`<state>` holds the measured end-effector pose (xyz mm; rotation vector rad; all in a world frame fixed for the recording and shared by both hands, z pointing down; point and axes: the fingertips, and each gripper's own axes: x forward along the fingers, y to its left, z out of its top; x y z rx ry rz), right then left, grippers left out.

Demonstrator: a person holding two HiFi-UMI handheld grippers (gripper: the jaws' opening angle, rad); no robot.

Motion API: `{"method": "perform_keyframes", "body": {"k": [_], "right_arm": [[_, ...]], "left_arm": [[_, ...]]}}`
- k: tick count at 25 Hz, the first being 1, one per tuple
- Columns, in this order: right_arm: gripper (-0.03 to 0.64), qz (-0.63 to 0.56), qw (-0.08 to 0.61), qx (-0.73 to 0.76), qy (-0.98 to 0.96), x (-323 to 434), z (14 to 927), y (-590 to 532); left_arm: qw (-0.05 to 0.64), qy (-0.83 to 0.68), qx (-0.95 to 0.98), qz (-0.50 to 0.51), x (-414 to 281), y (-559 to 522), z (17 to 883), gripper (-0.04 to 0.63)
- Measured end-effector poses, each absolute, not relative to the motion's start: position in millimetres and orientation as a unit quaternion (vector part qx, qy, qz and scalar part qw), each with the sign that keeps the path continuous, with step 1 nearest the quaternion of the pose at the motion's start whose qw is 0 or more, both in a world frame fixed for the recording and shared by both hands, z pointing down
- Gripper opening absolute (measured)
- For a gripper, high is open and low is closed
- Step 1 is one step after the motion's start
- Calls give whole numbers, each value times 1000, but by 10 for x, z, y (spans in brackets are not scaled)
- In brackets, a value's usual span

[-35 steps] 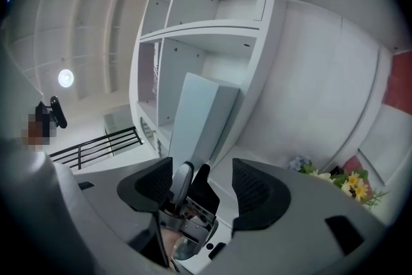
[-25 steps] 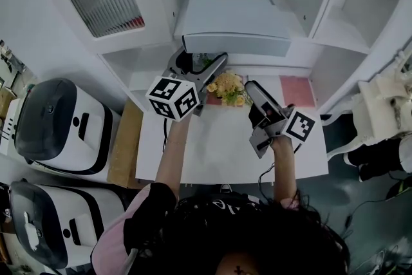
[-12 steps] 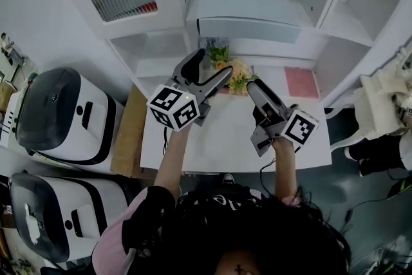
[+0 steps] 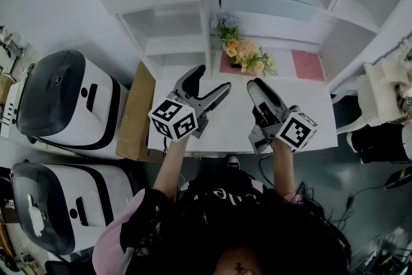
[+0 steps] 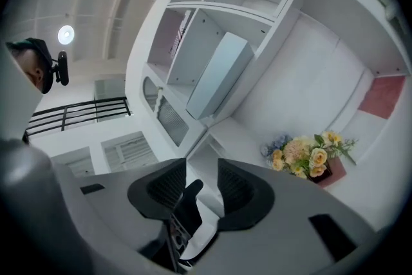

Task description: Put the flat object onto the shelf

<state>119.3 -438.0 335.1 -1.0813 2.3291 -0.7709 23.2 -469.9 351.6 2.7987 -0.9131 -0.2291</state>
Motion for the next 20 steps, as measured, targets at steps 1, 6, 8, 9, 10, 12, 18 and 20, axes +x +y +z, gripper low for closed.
{"method": "perform_keyframes", "body": {"k": [1,6,8,9,10,12,18,20], "right_arm": [[161,-281,231,-396,843,1155,3382,-4321],[155,-300,238,-397,834,891,3585,-3973],[155,-306,238,-399,831,770,3669,-3825],[155,-309,237,-402,828,715,3711,-3744],[155,-313,236,-408,825,667,3757,-3660],[153,-319,235,-417,818,569,3848,-3491],[152,-340,226,-446,796,330,4105,-3056],[152,-341,214,-455,794,256,4136,-2927]], "left_arm": [[102,-306,944,-73,179,-4625,3597,407],[139,-295,943,-60,-96,-4213,3952,407],[147,-286,945,-56,-190,-4044,4031,407],[150,-280,947,-54,-230,-3955,4063,407],[152,-274,948,-51,-267,-3864,4094,407],[157,-263,951,-46,-338,-3680,4150,407],[182,-221,958,-25,-484,-3201,4428,407],[192,-213,958,-16,-541,-3046,4540,408]]}}
